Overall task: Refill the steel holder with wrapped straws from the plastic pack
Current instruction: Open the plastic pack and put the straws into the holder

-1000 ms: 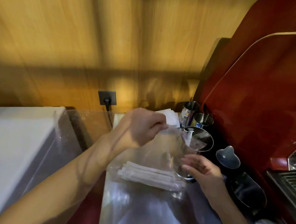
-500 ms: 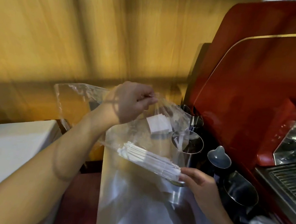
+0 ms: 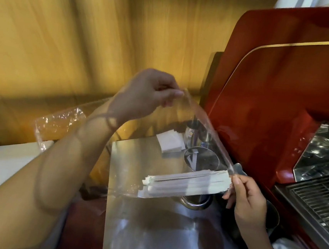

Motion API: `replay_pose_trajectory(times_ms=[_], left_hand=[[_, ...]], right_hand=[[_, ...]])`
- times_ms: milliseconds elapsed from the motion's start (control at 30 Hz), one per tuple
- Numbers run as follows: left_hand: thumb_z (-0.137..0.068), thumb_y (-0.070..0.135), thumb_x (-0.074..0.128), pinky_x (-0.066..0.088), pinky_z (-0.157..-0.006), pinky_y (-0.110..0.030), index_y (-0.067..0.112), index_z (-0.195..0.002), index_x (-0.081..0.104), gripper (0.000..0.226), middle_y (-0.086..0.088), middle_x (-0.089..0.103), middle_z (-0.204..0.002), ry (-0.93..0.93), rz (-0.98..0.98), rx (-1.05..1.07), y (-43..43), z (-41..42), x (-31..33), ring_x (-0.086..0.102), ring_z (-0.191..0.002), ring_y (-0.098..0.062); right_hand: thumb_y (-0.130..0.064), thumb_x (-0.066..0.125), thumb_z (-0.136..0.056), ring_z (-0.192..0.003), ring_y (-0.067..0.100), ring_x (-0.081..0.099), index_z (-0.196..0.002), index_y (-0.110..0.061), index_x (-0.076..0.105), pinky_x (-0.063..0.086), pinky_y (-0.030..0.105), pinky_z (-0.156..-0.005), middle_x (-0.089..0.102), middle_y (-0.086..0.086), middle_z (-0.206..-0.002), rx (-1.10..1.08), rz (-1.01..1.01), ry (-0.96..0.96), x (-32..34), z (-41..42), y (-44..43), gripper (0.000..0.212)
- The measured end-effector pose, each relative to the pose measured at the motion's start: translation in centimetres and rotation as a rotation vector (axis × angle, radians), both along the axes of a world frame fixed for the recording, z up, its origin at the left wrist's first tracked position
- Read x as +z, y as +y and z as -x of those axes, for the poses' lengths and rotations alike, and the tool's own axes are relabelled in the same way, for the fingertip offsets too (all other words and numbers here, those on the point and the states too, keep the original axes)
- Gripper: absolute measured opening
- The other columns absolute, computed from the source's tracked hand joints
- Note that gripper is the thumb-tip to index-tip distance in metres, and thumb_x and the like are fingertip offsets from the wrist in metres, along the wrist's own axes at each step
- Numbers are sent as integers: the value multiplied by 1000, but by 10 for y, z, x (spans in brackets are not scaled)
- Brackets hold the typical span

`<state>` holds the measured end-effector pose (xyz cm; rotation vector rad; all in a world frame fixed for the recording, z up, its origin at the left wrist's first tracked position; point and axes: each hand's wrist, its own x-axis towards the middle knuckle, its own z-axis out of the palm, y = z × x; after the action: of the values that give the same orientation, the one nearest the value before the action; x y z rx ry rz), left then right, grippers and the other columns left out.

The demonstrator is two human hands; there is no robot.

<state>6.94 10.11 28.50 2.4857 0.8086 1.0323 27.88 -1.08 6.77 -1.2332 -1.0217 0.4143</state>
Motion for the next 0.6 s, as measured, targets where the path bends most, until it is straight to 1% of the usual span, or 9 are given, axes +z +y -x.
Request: replay_pose_trajectory(times_ms=[33,100,133,200,300,367,433,533,600], left_hand=[[-87,12,62,50,-62,-35,-2,-80,67,16,-10,62,-62,19,-18,-12,-1,-6,7,59,-59,-20],[-87,15,62,53,-66,-43,3,-79,67,15,-3,62,-61,63,-55,-32,-2,-18,18,61,-62,-22],[-87,17,62,54,-68,-45,5,-79,67,15,1,62,-62,80,-71,-43,-2,-24,24,61,-62,-21],[-87,20,62,55,-68,-45,7,-81,66,14,5,62,-63,105,-104,-67,-3,-36,35,62,-62,-19],[-87,20,62,56,-66,-44,3,-85,67,18,2,63,-66,114,-151,-108,-3,-53,50,64,-64,-21],[-87,18,61,55,-65,-45,0,-85,67,20,-7,65,-69,101,-183,-150,-4,-66,58,64,-65,-25],[-87,17,61,54,-62,-42,-4,-83,67,22,-11,65,-67,85,-200,-206,-6,-80,64,62,-61,-25],[-87,16,62,50,-58,-30,3,-79,66,16,-2,61,-61,53,-160,-262,-9,-102,69,57,-55,-13],[-87,14,62,49,-56,-27,4,-80,66,12,-6,61,-62,11,-110,-315,-12,-117,70,57,-55,-14]], right_hand=[[-10,43,-94,-36,10,46,-71,-33,60,39,15,-41,59,7,-56,-19,-8,7,3,-3,-1,37],[-12,43,-94,-35,11,45,-73,-34,61,39,16,-40,60,6,-55,-47,-25,5,9,-8,-4,36],[-13,43,-95,-36,11,46,-73,-34,60,40,16,-41,60,6,-56,-58,-36,-1,11,-10,-6,35],[-14,43,-95,-37,10,47,-74,-34,60,41,16,-41,61,3,-55,-82,-61,-3,16,-14,-11,34],[-14,43,-95,-38,10,47,-74,-33,60,42,17,-40,60,-1,-53,-129,-103,10,25,-20,-21,33],[-17,44,-95,-39,12,48,-75,-31,59,43,18,-41,61,1,-55,-174,-124,7,31,-25,-29,28],[-19,44,-95,-39,11,50,-75,-30,59,44,17,-40,63,2,-58,-227,-129,10,37,-31,-37,26],[-18,44,-95,-40,10,54,-76,-31,60,45,17,-38,63,4,-59,-287,-136,52,45,-42,-50,28],[-16,44,-95,-41,10,56,-76,-29,59,46,17,-38,63,3,-58,-344,-144,46,51,-48,-60,28]])
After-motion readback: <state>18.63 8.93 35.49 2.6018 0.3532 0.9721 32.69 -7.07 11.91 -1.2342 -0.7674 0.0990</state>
